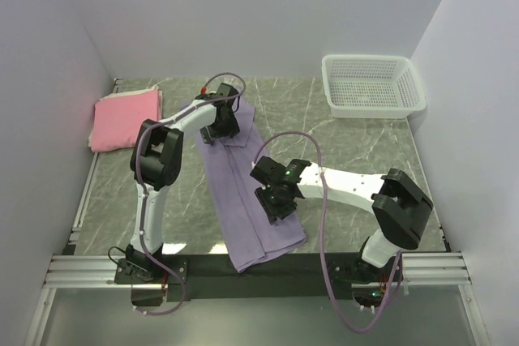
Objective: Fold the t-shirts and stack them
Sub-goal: Fold the tshirt
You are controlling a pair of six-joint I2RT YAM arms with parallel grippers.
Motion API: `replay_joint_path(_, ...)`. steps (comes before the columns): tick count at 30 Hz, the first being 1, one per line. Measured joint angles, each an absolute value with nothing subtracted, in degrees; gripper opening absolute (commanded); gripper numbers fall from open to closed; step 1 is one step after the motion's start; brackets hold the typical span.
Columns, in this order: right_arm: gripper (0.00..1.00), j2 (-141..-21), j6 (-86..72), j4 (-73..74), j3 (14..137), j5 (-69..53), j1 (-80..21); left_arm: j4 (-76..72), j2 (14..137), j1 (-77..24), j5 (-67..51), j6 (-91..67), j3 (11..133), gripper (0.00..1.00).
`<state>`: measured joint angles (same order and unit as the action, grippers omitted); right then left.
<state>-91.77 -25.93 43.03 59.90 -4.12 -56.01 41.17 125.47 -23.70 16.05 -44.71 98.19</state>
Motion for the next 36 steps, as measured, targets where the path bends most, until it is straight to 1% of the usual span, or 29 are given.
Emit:
replay_joint_path(7,0.46,-93.2,-25.9,42.7,59.9,-4.3,-56.0,42.8,130.1,-22.5,16.3,-42.9,105.6,0.83)
replay_joint_path(15,0.47,-94.6,-26.3,42.0,62.0,-4.0,-56.0,40.3,136.2,-17.9,14.0,-37.0,115.9,0.95)
replay_joint_path(17,0.47,-94.6,-26.7,41.6,62.5,-3.8,-55.8,39.8,136.6,-17.2,13.1,-36.1,116.8,0.97)
replay_joint_path(20,0.46,-94.6,-27.4,41.0,62.7,-3.5,-55.4,39.6,136.0,-16.6,11.9,-35.6,116.7,0.98)
replay_joint_path(22,0.45,-94.6,-27.8,40.8,62.7,-3.4,-54.8,39.2,133.4,-16.6,11.0,-35.7,114.2,0.98)
replay_joint_path(25,0.45,-94.6,-28.5,40.3,62.7,-3.2,-54.4,39.9,125.5,-16.9,10.0,-36.3,108.4,0.98)
replay_joint_path(32,0.44,-94.7,-30.2,39.5,62.5,-2.7,-54.3,41.3,100.1,-20.7,10.4,-39.9,95.5,0.93)
replay_joint_path(36,0.43,-94.7,-31.3,38.9,60.4,-2.0,-54.3,42.0,86.8,-24.6,10.2,-43.3,82.7,0.9)
